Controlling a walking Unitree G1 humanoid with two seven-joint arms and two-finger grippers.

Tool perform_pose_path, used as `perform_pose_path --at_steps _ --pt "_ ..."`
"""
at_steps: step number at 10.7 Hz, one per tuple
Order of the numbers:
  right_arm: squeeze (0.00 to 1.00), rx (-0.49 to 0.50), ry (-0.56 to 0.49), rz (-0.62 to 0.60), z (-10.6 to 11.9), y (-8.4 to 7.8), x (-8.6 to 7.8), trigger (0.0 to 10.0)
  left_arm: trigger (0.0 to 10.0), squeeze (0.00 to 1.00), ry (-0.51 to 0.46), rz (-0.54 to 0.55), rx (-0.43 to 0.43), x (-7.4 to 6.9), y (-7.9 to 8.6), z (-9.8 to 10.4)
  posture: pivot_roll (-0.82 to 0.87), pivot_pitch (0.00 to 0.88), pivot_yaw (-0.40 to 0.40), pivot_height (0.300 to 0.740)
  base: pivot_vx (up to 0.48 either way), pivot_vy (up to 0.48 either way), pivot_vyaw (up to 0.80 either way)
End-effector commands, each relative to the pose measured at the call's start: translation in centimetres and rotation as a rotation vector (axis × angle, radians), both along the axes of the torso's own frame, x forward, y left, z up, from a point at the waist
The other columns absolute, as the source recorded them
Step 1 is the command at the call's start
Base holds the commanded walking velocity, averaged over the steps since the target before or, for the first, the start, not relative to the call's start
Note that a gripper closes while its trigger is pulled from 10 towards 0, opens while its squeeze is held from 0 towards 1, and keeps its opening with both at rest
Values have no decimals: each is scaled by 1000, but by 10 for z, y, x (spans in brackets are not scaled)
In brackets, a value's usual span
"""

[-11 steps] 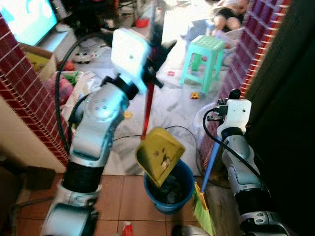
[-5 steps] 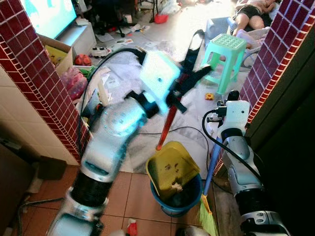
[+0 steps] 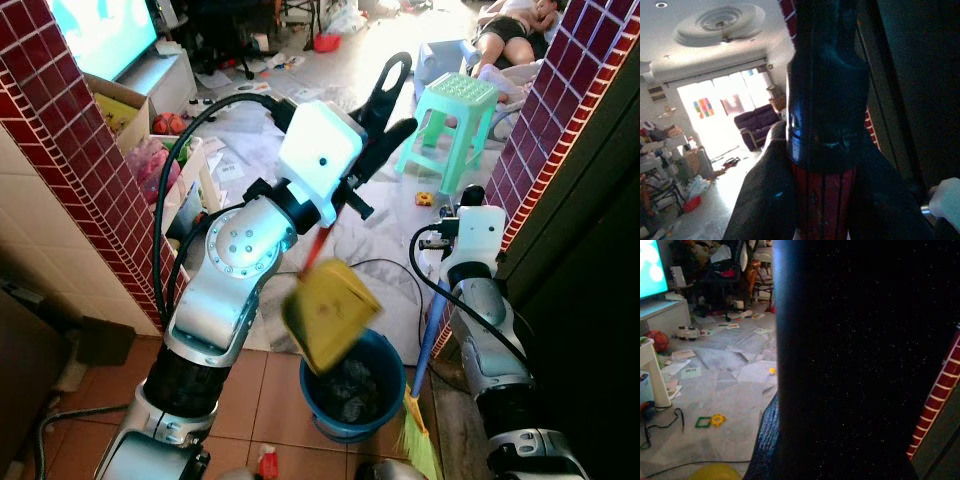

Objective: Sweep floor

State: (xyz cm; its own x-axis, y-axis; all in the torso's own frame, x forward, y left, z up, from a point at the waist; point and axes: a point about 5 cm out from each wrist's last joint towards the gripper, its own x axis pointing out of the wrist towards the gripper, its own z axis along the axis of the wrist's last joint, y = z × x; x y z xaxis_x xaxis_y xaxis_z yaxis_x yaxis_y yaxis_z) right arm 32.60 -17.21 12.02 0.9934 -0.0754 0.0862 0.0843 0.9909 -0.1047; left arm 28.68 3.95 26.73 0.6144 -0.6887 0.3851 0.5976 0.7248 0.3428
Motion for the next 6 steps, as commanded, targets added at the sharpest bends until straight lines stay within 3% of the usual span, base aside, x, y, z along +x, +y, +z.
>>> perform_pose_path --at_steps 1,2,4,5,6 --pt "0 0 -46 16 11 4 5 10000 10000 0 -118 58 -68 -1 10 25 -53 0 -5 740 0 0 0" --pt "0 -1 -41 18 9 4 4 10000 10000 0 -159 177 -194 8 30 45 -51 0 -8 740 0 0 0" --pt "0 1 -35 25 8 6 4 10000 10000 0 -231 356 -333 17 69 76 -47 0 -10 740 0 0 0" --pt "0 1 -29 31 6 6 4 10000 10000 0 -241 491 -354 24 95 81 -40 0 -14 740 0 0 0" --pt "0 3 -21 38 5 7 4 10000 10000 0 -145 659 -297 37 123 57 -41 0 -12 740 0 0 0"
